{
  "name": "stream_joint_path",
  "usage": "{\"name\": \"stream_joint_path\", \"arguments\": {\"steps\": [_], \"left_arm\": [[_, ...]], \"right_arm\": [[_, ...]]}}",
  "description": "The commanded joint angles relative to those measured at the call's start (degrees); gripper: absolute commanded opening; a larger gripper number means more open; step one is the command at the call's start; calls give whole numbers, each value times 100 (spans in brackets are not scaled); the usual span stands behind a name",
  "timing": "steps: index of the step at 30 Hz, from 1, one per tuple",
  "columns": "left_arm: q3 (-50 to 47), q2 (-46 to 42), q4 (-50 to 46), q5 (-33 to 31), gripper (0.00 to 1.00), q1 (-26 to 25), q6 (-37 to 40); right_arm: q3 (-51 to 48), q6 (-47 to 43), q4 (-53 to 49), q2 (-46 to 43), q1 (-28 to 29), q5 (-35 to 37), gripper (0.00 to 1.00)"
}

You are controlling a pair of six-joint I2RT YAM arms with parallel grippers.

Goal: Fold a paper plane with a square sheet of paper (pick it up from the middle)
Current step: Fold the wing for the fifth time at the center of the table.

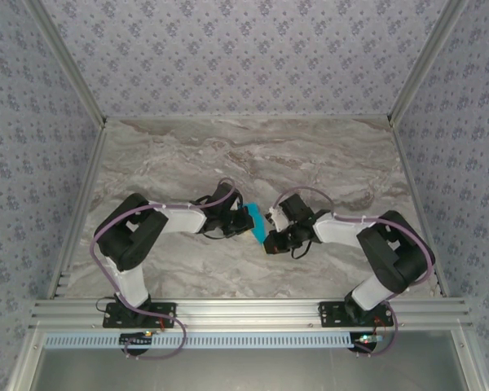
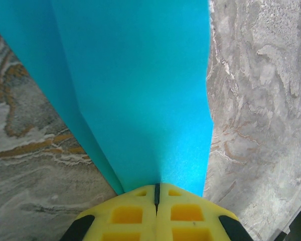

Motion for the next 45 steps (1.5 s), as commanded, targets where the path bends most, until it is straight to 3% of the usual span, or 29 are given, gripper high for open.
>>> {"name": "stream_joint_path", "arguments": {"steps": [1,11,18,26,38,45], "left_arm": [[-248,437,-912,-908,0,36,-17],[-238,408,-763,-759,0,38,33],[-181,410,-771,-749,0,37,45],[-138,419,-847,-783,0,35,43],[-223,393,-912,-886,0,62,-13],[-197,360,-676,-631,0,57,96]], "right_arm": [[-202,83,-1120,-135,122,-20,5],[478,243,-752,-640,90,367,6],[1020,272,-140,83,132,746,6],[785,324,244,630,122,786,0],[-739,276,-124,-167,98,37,0],[-632,348,-665,-1108,-15,413,0]]}}
